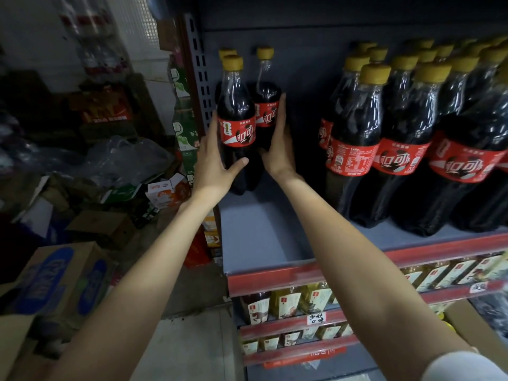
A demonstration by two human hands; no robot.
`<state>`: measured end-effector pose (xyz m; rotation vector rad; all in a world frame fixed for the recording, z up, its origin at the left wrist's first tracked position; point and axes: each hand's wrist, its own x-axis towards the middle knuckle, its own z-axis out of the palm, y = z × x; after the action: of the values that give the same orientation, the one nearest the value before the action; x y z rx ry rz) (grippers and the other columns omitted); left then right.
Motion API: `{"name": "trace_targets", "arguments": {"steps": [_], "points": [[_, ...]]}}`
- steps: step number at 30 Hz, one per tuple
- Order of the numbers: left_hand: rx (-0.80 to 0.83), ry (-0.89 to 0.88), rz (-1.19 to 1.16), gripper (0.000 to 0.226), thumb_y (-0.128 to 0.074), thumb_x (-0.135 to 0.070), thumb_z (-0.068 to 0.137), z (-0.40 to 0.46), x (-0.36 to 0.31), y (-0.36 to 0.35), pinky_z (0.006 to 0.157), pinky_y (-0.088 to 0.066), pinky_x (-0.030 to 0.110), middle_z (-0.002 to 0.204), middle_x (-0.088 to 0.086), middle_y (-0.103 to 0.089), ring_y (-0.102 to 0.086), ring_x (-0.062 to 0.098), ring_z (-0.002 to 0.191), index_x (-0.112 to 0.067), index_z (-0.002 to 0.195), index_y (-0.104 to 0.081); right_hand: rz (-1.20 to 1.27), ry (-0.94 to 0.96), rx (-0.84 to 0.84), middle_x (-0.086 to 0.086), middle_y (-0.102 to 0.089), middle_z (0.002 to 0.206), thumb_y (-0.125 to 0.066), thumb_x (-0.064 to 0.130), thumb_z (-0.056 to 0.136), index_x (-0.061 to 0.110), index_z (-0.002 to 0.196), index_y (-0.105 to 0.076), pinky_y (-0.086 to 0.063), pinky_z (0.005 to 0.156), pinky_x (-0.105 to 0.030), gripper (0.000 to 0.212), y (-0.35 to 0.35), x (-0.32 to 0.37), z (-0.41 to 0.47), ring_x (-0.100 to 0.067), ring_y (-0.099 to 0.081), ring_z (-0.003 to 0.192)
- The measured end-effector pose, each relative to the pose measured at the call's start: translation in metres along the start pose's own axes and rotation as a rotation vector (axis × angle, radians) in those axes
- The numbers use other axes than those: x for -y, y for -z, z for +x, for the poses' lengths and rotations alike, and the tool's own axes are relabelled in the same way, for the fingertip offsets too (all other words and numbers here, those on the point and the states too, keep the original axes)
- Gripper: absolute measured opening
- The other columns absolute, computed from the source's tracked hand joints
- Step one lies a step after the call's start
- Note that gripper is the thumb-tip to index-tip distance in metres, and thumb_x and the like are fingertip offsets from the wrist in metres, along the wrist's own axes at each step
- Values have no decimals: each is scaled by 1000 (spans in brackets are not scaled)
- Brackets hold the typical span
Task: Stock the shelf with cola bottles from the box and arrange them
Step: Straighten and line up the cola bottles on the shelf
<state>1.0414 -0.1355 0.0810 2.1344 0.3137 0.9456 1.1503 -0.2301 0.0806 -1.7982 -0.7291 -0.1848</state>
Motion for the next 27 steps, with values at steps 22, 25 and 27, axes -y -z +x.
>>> {"name": "trace_targets", "arguments": {"steps": [22, 25, 27], "points": [[493, 246, -628, 42, -35, -31, 103, -58, -101, -60, 104, -41, 31, 147, -6, -38, -40, 15, 134, -31, 144, -29, -277, 67, -406, -16, -32, 141, -71, 12, 82, 11, 150, -20, -42, 104, -44, 85, 93, 27, -150, -29, -39, 129], [369, 105, -562, 37, -43, -30, 97, -68, -91, -44, 86, -48, 18, 130, -4, -48, -53, 13, 115, -42, 131, -36, -191, 118, -303, -12, -32, 144, -81, 13, 73, 6, 150, -15, -34, 110, -29, 102, 97, 27, -144, -18, -35, 133], [277, 32, -520, 38, -49, -24, 93, -77, -82, -28, 83, -50, 20, 116, -4, -53, -58, 10, 96, -39, 127, -42, -40, 128, -161, -8, -34, 147, -84, 15, 71, 5, 149, -13, -34, 111, -25, 107, 97, 29, -133, -15, -38, 135]]}}
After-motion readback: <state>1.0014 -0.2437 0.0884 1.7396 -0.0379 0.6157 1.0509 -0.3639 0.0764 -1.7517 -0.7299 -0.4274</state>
